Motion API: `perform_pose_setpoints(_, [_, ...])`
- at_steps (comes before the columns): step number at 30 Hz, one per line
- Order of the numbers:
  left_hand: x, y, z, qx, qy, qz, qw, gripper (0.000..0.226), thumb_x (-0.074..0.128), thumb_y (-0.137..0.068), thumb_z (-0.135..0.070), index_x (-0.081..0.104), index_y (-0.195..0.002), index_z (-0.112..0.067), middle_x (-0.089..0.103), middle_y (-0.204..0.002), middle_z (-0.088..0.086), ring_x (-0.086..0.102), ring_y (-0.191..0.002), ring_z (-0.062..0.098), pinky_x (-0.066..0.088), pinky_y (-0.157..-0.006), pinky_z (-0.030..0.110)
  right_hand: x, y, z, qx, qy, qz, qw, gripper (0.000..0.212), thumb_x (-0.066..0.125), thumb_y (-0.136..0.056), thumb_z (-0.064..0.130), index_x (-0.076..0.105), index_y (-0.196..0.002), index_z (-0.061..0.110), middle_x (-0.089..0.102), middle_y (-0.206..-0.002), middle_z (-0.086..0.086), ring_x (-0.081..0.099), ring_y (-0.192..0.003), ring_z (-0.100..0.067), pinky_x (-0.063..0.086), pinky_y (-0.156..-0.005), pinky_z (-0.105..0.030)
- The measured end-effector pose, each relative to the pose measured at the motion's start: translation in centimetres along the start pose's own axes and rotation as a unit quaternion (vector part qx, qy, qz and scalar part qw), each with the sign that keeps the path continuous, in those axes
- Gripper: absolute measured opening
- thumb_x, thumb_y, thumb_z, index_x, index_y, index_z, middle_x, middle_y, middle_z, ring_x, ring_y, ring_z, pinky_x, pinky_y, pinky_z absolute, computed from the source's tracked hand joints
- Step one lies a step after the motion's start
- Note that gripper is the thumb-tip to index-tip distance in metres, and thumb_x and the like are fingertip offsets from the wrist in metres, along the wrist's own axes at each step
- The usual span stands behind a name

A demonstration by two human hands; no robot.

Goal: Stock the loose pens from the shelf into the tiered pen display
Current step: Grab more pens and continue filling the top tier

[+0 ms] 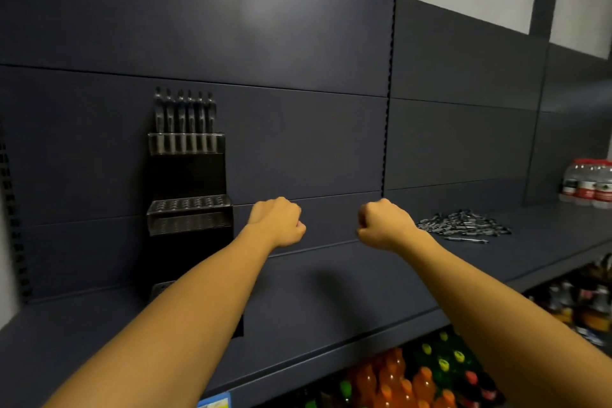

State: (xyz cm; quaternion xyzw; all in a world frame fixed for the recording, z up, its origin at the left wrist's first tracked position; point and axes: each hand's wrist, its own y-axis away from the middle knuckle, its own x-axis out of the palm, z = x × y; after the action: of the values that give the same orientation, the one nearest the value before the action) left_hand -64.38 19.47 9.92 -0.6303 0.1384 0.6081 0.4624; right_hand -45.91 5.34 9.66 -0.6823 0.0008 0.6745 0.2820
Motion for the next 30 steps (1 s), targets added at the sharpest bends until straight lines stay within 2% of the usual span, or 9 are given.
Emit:
perform_pose_setpoints(4, [2.5, -2.5, -5.2, -0.006, 0.018, 0.011, 1.0, 0.026, 0.047, -0.092, -0.034, 0.066, -0.095, -0.017, 0.066, -0.096, 0.005, 0.064, -0.086, 0.028, 0.044, -0.068, 0.032, 0.8, 0.2, -6.5, 0.002, 0.018, 0.002, 1.0, 0.015, 0.058, -0.087, 0.02, 0.062, -0.088, 0.005, 0.064, -0.083, -0.013, 0.051, -0.064, -0.026, 0.048, -0.059, -0.035])
perform_pose_setpoints(12, [6.8, -7.8, -14.9, -0.041, 0.039, 0.014, 0.998, 0.028, 0.046, -0.094, -0.034, 0.065, -0.1, -0.014, 0.066, -0.097, 0.004, 0.063, -0.085, 0.027, 0.042, -0.065, 0.031, 2.7, 0.7, -18.8, -0.003, 0.051, 0.044, 0.998, 0.012, 0.057, -0.087, 0.022, 0.056, -0.087, 0.01, 0.062, -0.089, -0.011, 0.057, -0.075, -0.031, 0.046, -0.062, -0.033])
perform_pose_setpoints(18, [8.2, -11.6, -21.2, -0.014, 0.038, 0.049, 0.998, 0.026, 0.048, -0.094, -0.034, 0.063, -0.101, -0.014, 0.066, -0.099, 0.004, 0.064, -0.085, 0.026, 0.046, -0.067, 0.031, 3.1, 0.5, -26.7, 0.01, 0.05, 0.048, 0.998, 0.013, 0.057, -0.087, 0.019, 0.057, -0.088, 0.006, 0.058, -0.083, -0.011, 0.056, -0.074, -0.032, 0.043, -0.059, -0.033])
perform_pose_setpoints(24, [9.8, -16.1, -26.6, 0.011, 0.057, 0.06, 0.997, 0.027, 0.049, -0.093, -0.033, 0.059, -0.11, -0.014, 0.063, -0.105, 0.006, 0.059, -0.085, 0.027, 0.047, -0.069, 0.034, 4.4, 0.0, -34.1, 0.035, 0.048, 0.054, 0.997, 0.012, 0.057, -0.088, 0.02, 0.059, -0.092, 0.009, 0.057, -0.087, -0.007, 0.058, -0.078, -0.031, 0.049, -0.064, -0.036])
perform_pose_setpoints(30, [13.0, -21.5, -31.4, 0.038, 0.067, 0.066, 0.995, 0.024, 0.049, -0.092, -0.031, 0.059, -0.106, -0.016, 0.065, -0.103, 0.005, 0.063, -0.086, 0.028, 0.049, -0.068, 0.035, 6.1, -2.2, -40.9, 0.055, 0.064, 0.067, 0.994, 0.013, 0.06, -0.087, 0.022, 0.061, -0.094, 0.011, 0.064, -0.095, -0.01, 0.063, -0.083, -0.03, 0.059, -0.073, -0.044])
